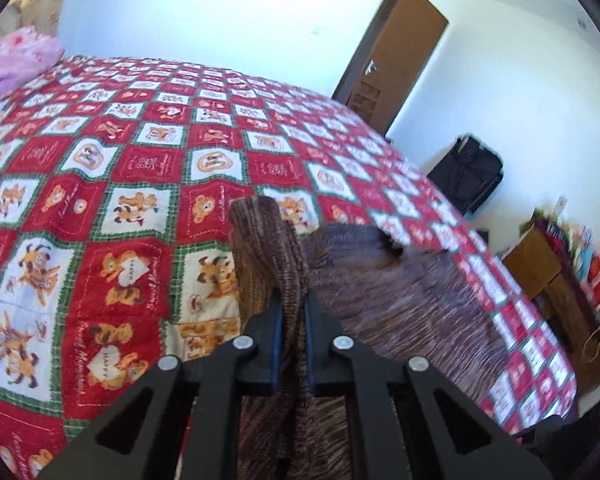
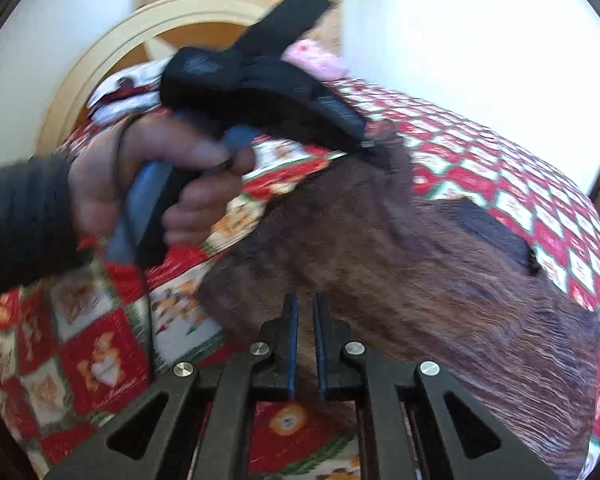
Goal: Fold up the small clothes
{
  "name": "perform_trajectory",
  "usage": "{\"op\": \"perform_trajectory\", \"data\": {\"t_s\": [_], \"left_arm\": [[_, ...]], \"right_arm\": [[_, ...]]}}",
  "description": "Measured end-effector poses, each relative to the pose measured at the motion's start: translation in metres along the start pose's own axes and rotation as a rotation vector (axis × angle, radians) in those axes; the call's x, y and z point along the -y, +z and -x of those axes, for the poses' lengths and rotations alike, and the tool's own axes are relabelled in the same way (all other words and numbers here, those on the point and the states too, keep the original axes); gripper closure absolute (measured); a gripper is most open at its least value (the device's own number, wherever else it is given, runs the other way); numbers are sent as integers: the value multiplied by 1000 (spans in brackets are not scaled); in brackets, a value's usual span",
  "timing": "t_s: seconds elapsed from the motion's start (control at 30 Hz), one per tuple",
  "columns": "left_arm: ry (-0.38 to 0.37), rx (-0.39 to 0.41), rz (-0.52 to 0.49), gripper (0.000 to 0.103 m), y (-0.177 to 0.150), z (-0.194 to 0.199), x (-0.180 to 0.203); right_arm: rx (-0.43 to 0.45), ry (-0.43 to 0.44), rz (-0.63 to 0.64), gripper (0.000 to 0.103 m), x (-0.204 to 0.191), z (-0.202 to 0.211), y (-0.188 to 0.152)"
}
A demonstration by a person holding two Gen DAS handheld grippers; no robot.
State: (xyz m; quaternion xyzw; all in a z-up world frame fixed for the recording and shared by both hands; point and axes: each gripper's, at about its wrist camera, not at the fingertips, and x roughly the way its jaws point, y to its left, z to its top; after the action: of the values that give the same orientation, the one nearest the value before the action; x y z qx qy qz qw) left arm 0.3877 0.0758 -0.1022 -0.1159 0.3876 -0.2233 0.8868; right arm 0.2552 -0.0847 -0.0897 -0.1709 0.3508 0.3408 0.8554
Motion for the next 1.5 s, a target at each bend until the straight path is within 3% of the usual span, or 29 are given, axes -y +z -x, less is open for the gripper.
{"op": "perform_trajectory", "data": {"t_s": [0.03, 0.07, 0.1, 0.17, 0.27, 0.4, 0.47, 0.53, 0.6, 0.63, 0.67, 0.8, 1.1, 1.3, 1.5], "left_arm": [[13, -9, -9, 93, -2, -1, -3], [30, -19, -6, 93, -5, -2, -11], [35, -22, 5, 93, -6, -2, -17], [24, -28, 54, 93, -11, -1, -38], [-1, -31, 101, 93, -17, -3, -54], [-29, -21, 97, 93, -20, -4, -54], [-36, -17, 95, 93, -20, -4, -52], [-44, -19, 99, 93, -20, -6, -53], [-33, -28, 99, 94, -19, -8, -53], [-34, -27, 102, 94, -19, -9, -54], [-30, -25, 109, 94, -18, -9, -53], [-74, -5, 142, 94, -10, -4, -46], [-158, 64, 70, 94, 29, -3, 31], [-206, 54, 5, 94, 56, -29, 96], [-231, -3, -28, 94, 61, -74, 142]], "right_arm": [[-23, 16, 24, 74, -6, -4, -2], [-45, 19, 59, 19, -14, -7, -4], [-64, 34, 104, 1, -23, -12, -8], [-50, 59, 172, 1, -35, -14, -14], [-58, 23, 213, 1, -43, -27, -15], [-66, -79, 231, 4, -42, -47, -3], [-75, -112, 279, 26, -45, -57, 0], [-89, -92, 303, 41, -53, -66, 1], [-86, -77, 336, 67, -66, -73, 4], [-81, -72, 344, 88, -69, -75, 5], [-73, -87, 346, 93, -71, -76, 6], [2, -114, 276, 95, -54, -56, 11], [172, -206, 21, 95, 36, 41, 4], [248, -244, -139, 95, 81, 86, -21], [281, -271, -269, 96, 117, 118, -51]]}}
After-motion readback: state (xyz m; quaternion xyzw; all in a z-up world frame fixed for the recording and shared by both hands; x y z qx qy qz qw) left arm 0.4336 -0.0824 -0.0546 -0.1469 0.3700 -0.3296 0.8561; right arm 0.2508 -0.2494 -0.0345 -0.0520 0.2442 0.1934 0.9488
